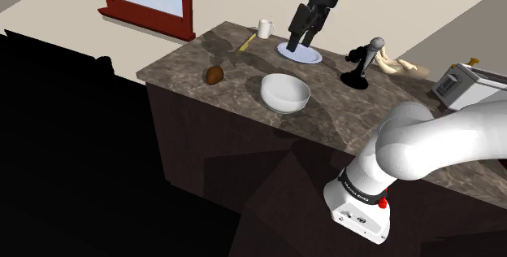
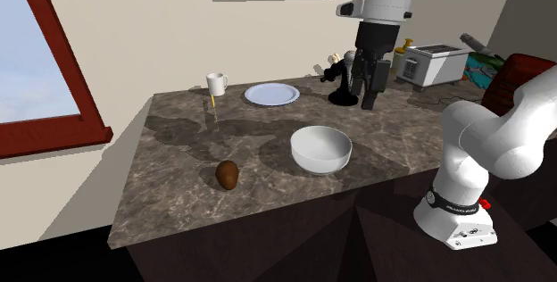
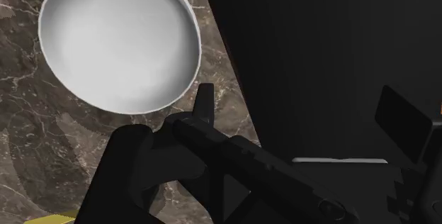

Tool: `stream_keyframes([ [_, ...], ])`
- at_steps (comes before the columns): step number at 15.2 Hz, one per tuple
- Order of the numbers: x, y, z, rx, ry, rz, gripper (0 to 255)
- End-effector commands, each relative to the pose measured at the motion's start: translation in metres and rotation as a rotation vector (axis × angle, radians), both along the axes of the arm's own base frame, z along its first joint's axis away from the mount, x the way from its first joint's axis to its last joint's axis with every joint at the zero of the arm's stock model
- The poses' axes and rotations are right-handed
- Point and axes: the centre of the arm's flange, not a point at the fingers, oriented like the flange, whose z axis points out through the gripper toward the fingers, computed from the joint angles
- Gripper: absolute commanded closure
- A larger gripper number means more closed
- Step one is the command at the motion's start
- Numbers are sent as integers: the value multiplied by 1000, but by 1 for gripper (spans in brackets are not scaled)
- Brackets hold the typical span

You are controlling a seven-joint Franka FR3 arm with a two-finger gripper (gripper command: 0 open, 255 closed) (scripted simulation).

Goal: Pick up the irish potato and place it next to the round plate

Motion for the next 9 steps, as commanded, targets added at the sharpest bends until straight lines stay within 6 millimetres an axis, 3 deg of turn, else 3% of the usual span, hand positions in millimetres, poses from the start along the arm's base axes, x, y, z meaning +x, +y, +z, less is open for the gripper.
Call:
stream_keyframes([
  [1,0,0,0,0,0,0,0],
  [9,72,54,-60,-64,-21,-294,0],
])
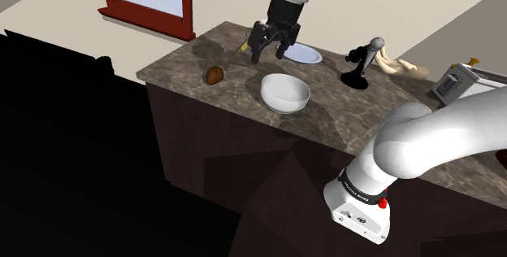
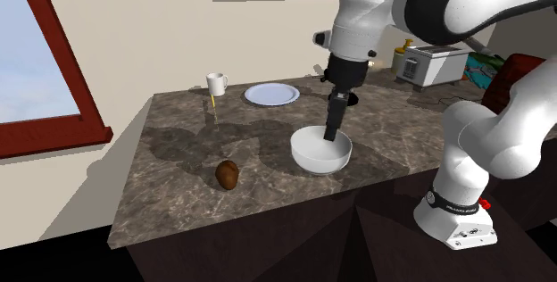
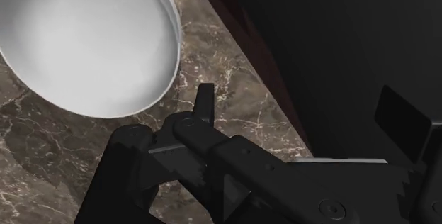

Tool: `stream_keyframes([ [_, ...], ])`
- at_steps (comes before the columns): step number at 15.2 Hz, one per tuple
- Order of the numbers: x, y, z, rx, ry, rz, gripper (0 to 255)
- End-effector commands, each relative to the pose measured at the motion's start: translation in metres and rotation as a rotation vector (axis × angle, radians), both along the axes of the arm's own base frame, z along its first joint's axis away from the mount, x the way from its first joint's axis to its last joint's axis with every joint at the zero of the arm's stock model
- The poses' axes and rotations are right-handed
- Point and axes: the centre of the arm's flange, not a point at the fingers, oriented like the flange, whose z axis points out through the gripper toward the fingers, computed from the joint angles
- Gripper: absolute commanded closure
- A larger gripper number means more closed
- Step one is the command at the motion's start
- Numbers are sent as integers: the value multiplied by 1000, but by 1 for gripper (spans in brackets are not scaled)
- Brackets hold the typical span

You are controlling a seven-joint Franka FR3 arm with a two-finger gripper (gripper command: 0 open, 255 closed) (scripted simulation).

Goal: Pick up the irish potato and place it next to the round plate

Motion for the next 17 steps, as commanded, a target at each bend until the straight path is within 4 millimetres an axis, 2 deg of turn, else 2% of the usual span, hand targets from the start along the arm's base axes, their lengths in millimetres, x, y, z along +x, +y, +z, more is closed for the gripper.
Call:
stream_keyframes([
  [1,22,10,-15,-14,-8,-78,0],
  [9,108,34,-76,-79,-30,-372,0],
  [17,198,27,-135,-143,-51,-665,0],
])
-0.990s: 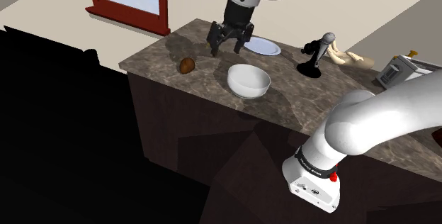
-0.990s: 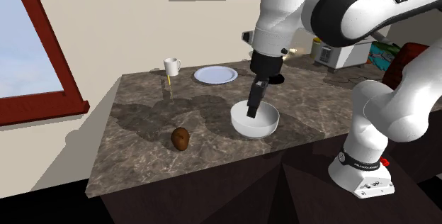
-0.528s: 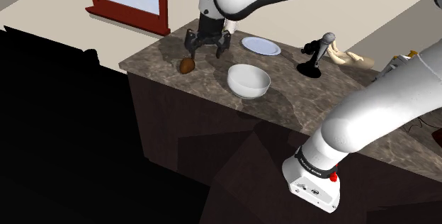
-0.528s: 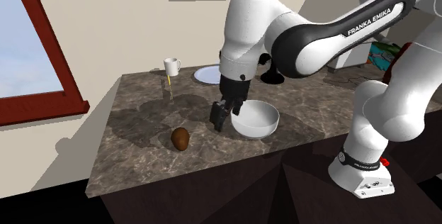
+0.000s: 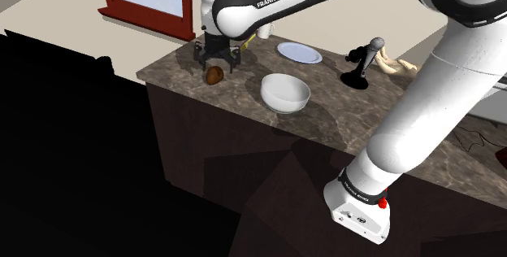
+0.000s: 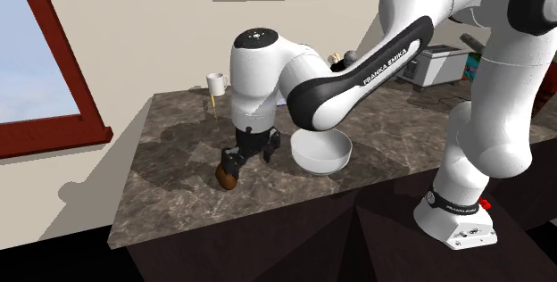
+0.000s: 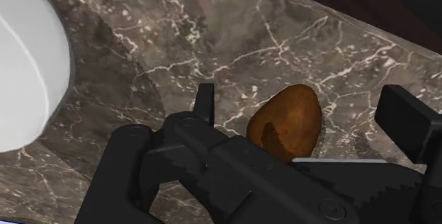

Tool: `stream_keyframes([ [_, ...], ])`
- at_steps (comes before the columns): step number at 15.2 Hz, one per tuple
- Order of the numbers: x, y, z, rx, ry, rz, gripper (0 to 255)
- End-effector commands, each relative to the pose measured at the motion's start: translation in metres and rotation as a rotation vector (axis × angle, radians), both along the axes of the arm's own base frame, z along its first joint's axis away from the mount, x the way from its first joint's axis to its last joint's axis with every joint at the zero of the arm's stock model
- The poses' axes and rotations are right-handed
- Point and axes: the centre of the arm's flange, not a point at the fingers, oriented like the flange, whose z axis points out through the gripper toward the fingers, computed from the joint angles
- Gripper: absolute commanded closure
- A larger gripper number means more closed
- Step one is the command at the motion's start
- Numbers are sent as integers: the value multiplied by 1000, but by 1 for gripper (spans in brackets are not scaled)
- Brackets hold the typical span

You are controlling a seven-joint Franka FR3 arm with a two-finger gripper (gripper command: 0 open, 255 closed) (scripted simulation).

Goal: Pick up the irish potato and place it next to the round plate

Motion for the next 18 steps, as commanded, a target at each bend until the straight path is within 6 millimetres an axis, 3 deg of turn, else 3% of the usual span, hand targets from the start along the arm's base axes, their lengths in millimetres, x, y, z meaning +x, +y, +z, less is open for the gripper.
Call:
stream_keyframes([
  [1,22,-6,-15,-18,-8,-79,0],
  [7,85,-33,-57,-66,-24,-300,0],
  [15,90,-47,-97,-68,-24,-310,0],
  [18,90,-47,-97,-68,-24,-310,0],
])
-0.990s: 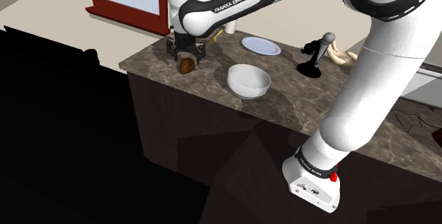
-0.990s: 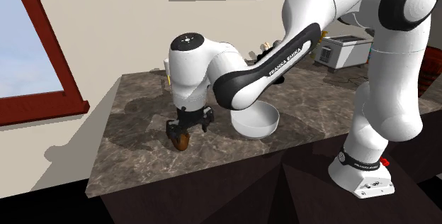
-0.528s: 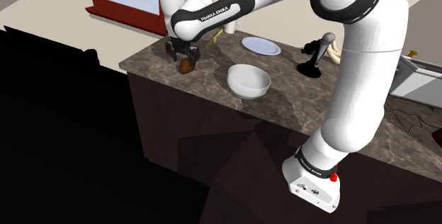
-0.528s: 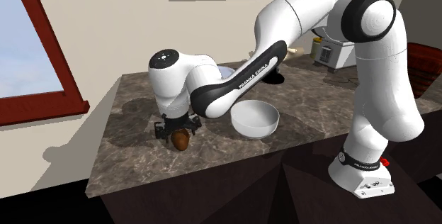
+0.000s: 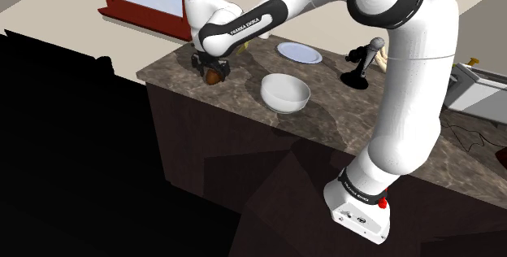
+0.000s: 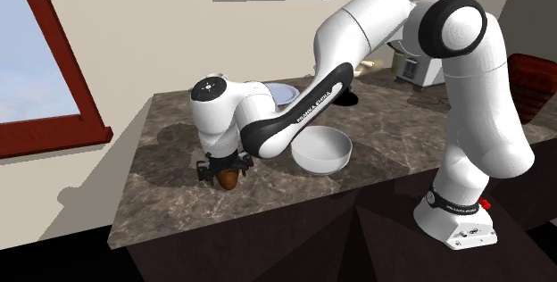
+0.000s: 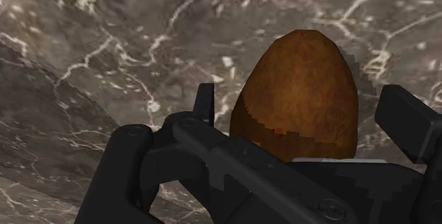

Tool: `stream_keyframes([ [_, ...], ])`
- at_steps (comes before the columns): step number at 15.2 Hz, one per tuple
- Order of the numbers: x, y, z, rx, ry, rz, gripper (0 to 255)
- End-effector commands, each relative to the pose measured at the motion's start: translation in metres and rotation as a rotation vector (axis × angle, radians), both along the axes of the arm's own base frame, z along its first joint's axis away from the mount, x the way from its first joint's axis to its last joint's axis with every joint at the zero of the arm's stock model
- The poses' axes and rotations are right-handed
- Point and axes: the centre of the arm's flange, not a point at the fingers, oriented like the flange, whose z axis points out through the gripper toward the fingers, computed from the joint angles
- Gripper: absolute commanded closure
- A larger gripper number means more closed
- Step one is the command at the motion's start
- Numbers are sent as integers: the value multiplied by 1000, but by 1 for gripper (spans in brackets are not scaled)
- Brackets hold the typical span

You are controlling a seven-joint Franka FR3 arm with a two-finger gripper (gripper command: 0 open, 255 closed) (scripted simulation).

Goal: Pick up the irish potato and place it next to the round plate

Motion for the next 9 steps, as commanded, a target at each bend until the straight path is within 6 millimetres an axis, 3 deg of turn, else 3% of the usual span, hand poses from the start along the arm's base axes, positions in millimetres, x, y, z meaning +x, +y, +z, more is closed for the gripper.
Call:
stream_keyframes([
  [1,0,0,-1,0,0,0,0],
  [5,0,0,-1,0,0,0,0],
  [6,0,0,-1,0,0,0,255],
  [9,0,0,-1,0,0,0,255],
])
